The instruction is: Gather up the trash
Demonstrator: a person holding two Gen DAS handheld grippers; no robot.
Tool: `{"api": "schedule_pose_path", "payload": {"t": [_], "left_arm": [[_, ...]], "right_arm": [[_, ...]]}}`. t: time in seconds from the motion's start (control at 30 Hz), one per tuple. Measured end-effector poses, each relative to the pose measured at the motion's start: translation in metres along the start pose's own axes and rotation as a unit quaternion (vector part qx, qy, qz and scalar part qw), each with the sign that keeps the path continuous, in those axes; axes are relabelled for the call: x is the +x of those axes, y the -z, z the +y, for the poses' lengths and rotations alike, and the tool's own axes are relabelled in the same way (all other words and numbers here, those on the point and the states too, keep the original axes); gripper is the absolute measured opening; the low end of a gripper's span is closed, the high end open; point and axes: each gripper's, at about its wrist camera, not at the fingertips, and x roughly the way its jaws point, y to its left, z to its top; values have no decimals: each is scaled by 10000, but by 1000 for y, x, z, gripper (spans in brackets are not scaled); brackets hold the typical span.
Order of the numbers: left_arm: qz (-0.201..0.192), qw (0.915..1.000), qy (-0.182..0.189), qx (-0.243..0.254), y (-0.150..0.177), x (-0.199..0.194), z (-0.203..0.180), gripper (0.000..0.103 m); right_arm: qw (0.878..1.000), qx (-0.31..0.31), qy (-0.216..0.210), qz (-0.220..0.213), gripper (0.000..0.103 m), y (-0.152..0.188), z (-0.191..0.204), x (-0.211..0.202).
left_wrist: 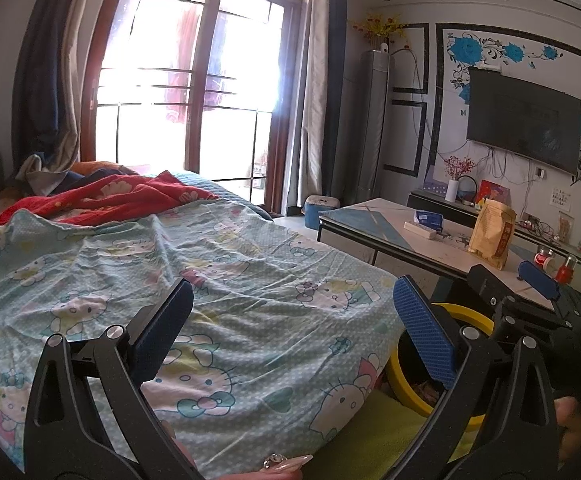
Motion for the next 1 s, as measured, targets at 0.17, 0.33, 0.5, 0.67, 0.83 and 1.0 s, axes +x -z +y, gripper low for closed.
{"api": "schedule_pose_path", "payload": {"t": [0.17,0.33,0.5,0.67,0.83,1.0], "left_arm": [[6,10000,-2,5,0,0,0,92],[19,10000,-13,-5,1,-2,0,92],[53,10000,-41,2,3,-2,0,92],[99,9999,-95,26,4,0,-1,92],[243,9997,-65,-7,3,3,1,92],[492,9976,-210,-448,-10,5,34,92]], "right_arm": [[10000,1,5,2,97,0,0,0],[10000,10,11,10,97,0,-1,0],[10000,43,40,31,97,2,-3,-1],[9999,96,82,22,97,1,-6,-2],[9999,90,134,-13,97,-6,-5,-3],[9996,-11,-178,207,97,-28,12,6]]}}
